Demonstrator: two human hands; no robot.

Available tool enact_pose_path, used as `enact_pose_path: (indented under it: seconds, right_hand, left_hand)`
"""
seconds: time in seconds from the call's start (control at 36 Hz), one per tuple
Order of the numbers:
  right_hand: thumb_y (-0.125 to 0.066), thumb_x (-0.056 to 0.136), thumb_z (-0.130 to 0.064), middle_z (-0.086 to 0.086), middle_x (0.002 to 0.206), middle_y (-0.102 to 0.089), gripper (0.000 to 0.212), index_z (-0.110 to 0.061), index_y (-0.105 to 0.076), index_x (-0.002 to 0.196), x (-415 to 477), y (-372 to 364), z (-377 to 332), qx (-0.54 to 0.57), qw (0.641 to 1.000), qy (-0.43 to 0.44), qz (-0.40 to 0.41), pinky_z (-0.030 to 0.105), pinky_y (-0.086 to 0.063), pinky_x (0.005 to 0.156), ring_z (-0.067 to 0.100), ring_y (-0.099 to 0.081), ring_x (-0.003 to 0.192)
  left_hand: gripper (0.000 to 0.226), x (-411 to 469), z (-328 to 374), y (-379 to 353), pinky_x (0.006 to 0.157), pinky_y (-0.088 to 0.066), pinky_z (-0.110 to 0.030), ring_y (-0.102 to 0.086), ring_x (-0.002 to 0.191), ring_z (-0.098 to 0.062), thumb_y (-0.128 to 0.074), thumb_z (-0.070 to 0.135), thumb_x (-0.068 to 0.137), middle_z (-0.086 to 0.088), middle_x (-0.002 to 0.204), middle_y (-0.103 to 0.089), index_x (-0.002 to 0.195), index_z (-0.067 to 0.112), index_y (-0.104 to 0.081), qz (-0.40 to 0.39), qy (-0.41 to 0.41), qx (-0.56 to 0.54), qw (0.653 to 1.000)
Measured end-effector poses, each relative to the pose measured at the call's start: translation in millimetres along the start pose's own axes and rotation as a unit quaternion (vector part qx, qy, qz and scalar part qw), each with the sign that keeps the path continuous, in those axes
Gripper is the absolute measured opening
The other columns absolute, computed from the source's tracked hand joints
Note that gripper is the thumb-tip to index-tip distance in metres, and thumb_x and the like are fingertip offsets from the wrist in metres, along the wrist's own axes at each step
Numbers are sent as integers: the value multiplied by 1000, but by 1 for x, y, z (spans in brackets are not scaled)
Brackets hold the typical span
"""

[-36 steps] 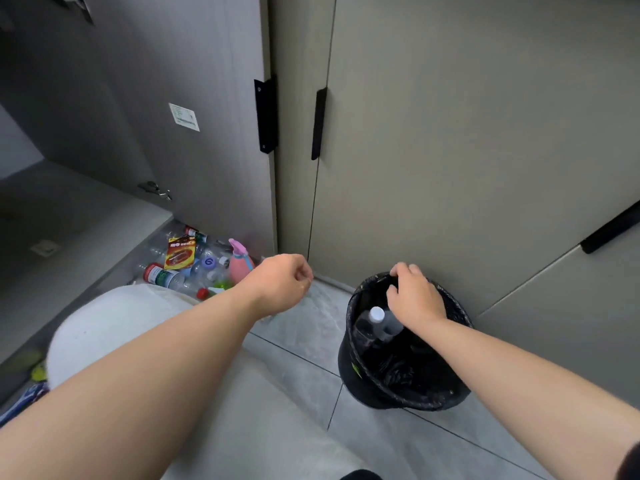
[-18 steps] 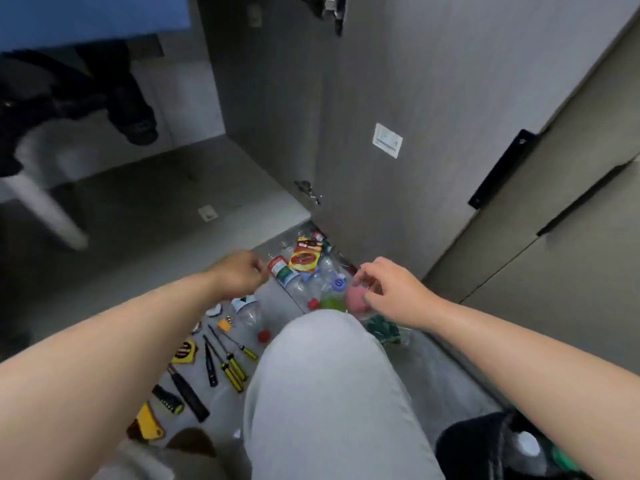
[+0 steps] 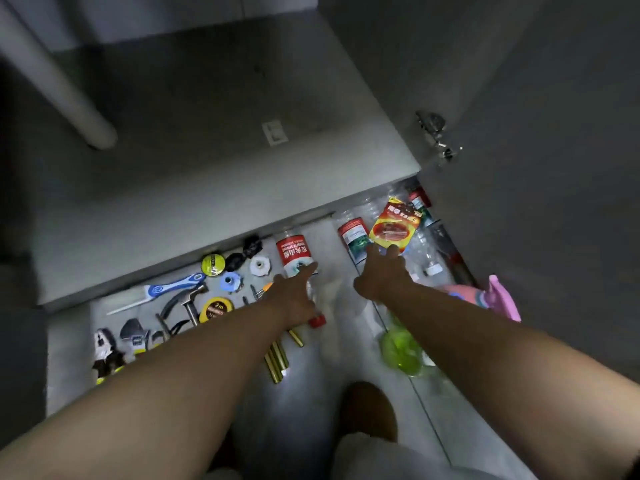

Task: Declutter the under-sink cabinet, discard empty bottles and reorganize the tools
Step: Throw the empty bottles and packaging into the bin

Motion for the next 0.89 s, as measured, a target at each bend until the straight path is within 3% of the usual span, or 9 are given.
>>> enact_pose_path:
  seconds: [0.14, 0.25, 0.33, 0.5, 0.61, 0.67, 0.72, 0.75, 0.89]
  right_hand:
    - [-70, 85, -24, 23, 144, -33, 87, -24, -13, 151, 22, -19, 1, -17, 998, -35, 47, 56, -47, 101, 44, -42, 130]
    - [-70, 89, -34, 21, 151, -34, 96, -17, -4, 156, 33, -40, 1, 12, 997, -53, 54, 50, -46, 100, 41, -53, 127]
    - [-74, 86, -33, 20, 144, -40, 93, -8, -13, 152, 36, -58, 0, 68, 995, -66, 28, 47, -47, 100, 41, -55, 124]
    - [-72, 85, -42, 18, 135, -43, 84, -6, -25, 144, 20, -62, -3, 127, 989, -71, 9, 39, -49, 89, 38, -56, 120]
    - [-66, 88, -45, 20, 144, -42, 89, -2, -18, 151, 0, -38, 0, 170, 983, -69, -22, 38, -47, 97, 37, -50, 129]
    - [-64, 90, -39, 17, 147, -43, 92, -6, -8, 155, -16, -18, 2, 217, 973, -72, -31, 34, -57, 74, 36, -55, 124]
    - [-62, 91, -32, 12, 142, -47, 94, -12, 0, 157, -38, 4, 6, 276, 959, -59, -21, 22, -49, 40, 34, -63, 108]
    - [-62, 91, -32, 11, 137, -51, 92, -14, 0, 157, -52, 18, 8, 286, 957, -43, -5, 18, -44, 35, 32, -64, 101]
    - [-62, 91, -39, 10, 105, -61, 70, -9, -23, 142, -132, 90, 29, 267, 959, 14, 93, 41, -61, 65, 32, -71, 81]
  left_hand:
    - [87, 22, -12, -21, 117, -38, -42, -34, 146, -33, -70, 29, 91, -14, 161, -27, 159, 38, -18, -15, 1, -14, 1000]
    - [85, 26, -16, -34, 113, -43, -41, -38, 142, -35, -71, 31, 88, -15, 158, -27, 158, 38, -23, -4, 6, -30, 1000]
    - [71, 24, -13, -35, 111, -40, -36, -40, 138, -35, -68, 30, 90, -16, 152, -31, 152, 34, -34, 32, 4, -30, 999]
    - [55, -1, -11, -27, 78, -62, -35, -60, 98, -30, -72, 30, 89, -11, 130, -27, 135, 38, -43, 63, 5, -60, 996]
    - [48, -26, -1, -12, 87, -59, -38, -59, 104, -30, -69, 32, 93, -15, 134, -40, 133, 38, -43, 34, 15, -101, 994]
    - [43, -45, 8, -2, 89, -59, -44, -61, 104, -31, -68, 28, 93, -17, 130, -48, 129, 38, -46, 24, 31, -137, 990]
    - [41, -65, 20, 6, 90, -58, -50, -61, 98, -29, -66, 19, 94, -22, 127, -54, 127, 37, -47, -5, 34, -199, 979]
    - [41, -78, 29, 10, 88, -58, -49, -60, 95, -28, -64, 15, 95, -23, 127, -55, 126, 36, -48, -18, 32, -230, 972]
    - [42, -141, 75, 40, 62, -51, -28, -54, 78, -18, -55, 1, 96, -8, 105, -55, 123, 34, -54, 20, -6, -295, 955]
Point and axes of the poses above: each hand's wrist, its own x-axis towards the middle knuckle, its own y-axis out of the back of the hand, z = x × y, the point moved 6 cm from there along x, towards the middle knuckle
